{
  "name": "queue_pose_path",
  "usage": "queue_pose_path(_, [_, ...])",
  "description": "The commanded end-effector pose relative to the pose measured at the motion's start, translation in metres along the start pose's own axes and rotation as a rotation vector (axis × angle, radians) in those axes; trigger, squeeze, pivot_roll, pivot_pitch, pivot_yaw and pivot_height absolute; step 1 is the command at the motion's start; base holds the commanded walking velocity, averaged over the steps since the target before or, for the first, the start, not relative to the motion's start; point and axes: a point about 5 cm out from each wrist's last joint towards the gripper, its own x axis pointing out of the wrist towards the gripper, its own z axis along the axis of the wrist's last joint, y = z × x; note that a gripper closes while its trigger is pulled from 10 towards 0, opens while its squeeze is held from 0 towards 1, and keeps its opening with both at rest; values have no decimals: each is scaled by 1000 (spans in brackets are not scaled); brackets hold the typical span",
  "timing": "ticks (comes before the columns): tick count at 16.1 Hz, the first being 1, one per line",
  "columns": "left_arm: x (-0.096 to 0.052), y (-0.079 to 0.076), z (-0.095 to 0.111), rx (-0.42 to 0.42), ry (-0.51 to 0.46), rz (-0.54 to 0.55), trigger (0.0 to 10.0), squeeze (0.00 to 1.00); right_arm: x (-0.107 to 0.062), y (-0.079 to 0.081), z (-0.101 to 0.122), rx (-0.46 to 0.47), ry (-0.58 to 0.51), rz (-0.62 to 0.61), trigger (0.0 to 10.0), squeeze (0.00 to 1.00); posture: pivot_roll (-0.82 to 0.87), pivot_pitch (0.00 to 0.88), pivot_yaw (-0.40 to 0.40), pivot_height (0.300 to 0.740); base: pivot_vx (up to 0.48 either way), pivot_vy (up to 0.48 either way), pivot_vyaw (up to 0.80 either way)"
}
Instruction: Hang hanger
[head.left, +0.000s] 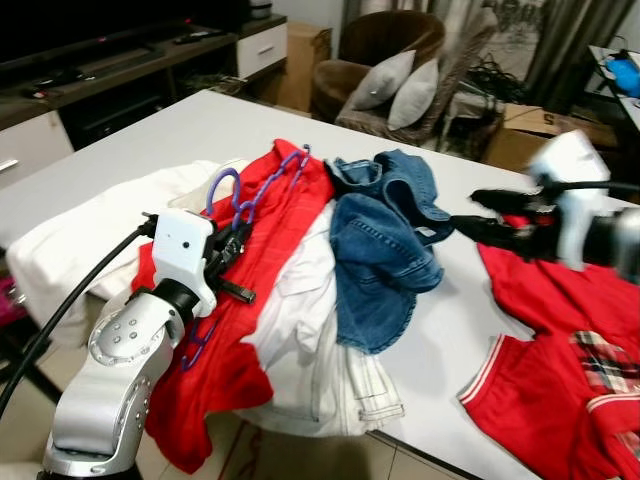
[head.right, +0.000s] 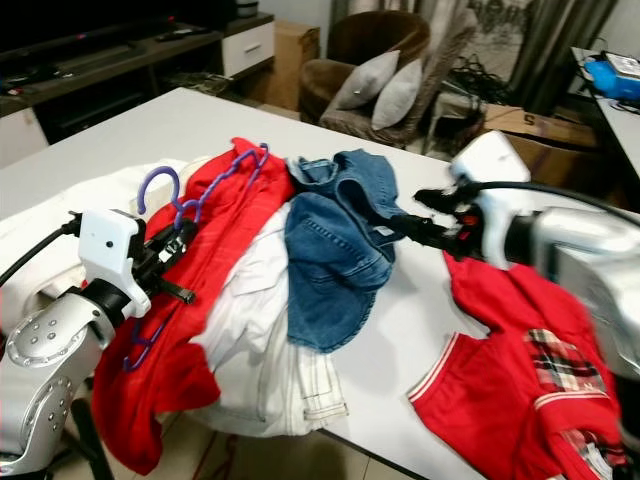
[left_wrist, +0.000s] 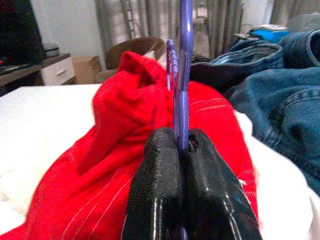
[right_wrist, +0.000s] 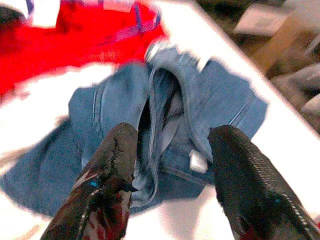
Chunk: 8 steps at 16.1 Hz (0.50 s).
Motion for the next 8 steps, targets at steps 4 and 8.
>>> queue_pose_path(4, [4, -10, 13, -1, -62, -5, 10000, 0, 3, 28, -13, 238, -253, -327, 10000, 0, 9, 0, -22, 740, 0, 0, 0])
queue_pose_path(8, [0, -26, 45, -50, -228, -53, 10000, 0, 7, 67, -23, 432, -416, -478, 10000, 0, 3, 0, -22, 740, 0, 0, -200])
